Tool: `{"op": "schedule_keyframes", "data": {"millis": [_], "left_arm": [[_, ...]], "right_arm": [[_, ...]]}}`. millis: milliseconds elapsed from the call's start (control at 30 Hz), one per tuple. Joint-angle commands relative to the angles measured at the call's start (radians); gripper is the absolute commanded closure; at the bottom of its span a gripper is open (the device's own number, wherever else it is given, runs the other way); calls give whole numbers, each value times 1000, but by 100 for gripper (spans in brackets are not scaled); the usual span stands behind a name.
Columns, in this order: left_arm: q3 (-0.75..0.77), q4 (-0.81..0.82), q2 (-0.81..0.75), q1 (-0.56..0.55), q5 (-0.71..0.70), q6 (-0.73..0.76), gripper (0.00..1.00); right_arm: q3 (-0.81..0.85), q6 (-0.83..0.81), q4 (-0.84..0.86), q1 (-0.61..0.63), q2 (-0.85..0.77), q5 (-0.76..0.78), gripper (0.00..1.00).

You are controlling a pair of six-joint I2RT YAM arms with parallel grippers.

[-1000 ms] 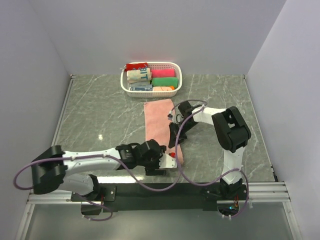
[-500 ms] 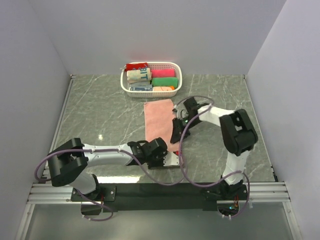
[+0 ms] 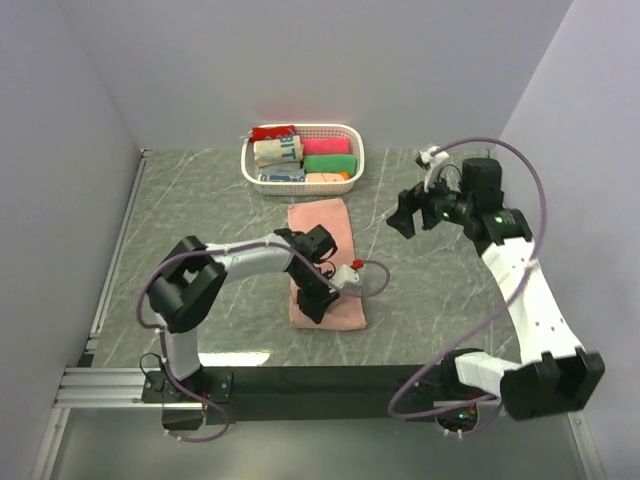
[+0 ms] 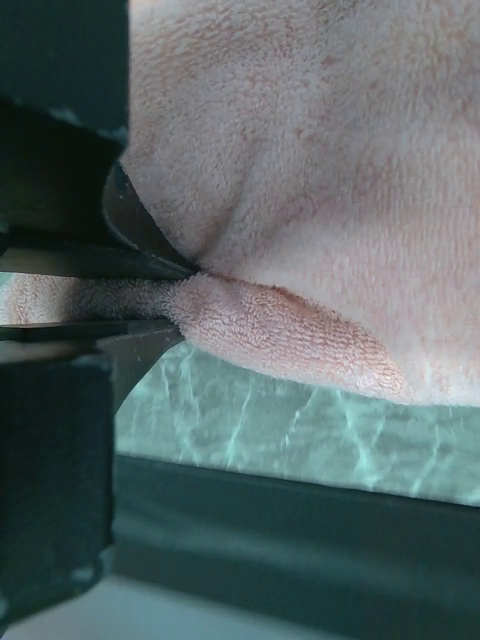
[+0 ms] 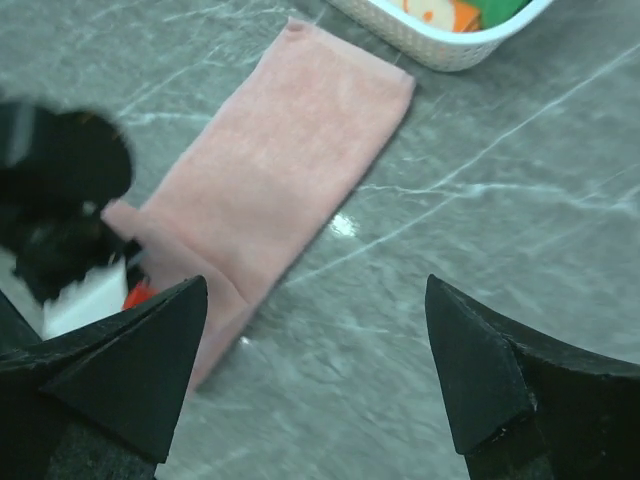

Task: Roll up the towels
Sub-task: Roll the towel

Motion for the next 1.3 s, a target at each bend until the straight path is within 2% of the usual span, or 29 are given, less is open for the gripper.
{"op": "schedule_keyframes", "data": {"millis": [0, 200, 233, 333, 367, 467, 633, 800, 933, 1133, 1267], "left_arm": [[76, -220, 120, 58, 187, 77, 90], [247, -396, 324, 167, 296, 149, 89], [295, -416, 349, 189, 307, 164, 89], [376, -484, 440, 228, 348, 182, 89], [392, -493, 473, 237, 353, 185, 89], [413, -502, 499, 259, 330, 187, 88], [399, -495, 509, 263, 292, 186, 86], [430, -501, 527, 263, 304, 176, 85], [438, -496, 529, 263, 304, 164, 85], [418, -502, 530, 266, 325, 166, 83], [401, -504, 526, 271, 324, 169, 82]], "right_arm": [[35, -238, -207, -49, -88, -38, 4], [0, -399, -438, -46, -252, -53, 4], [-17, -481, -467, -11, -272, -55, 5], [-98, -477, -480, 129, -315, 40, 11], [-135, -464, -452, 241, -314, 70, 13], [-218, -418, -362, 422, -300, 158, 16], [-305, -488, -170, 593, -236, 307, 14], [-332, -520, -13, 745, -157, 319, 10], [-341, -580, 7, 770, -55, 238, 7], [-451, -623, 201, 770, 39, 250, 6], [-471, -649, 215, 770, 139, 269, 12]]}}
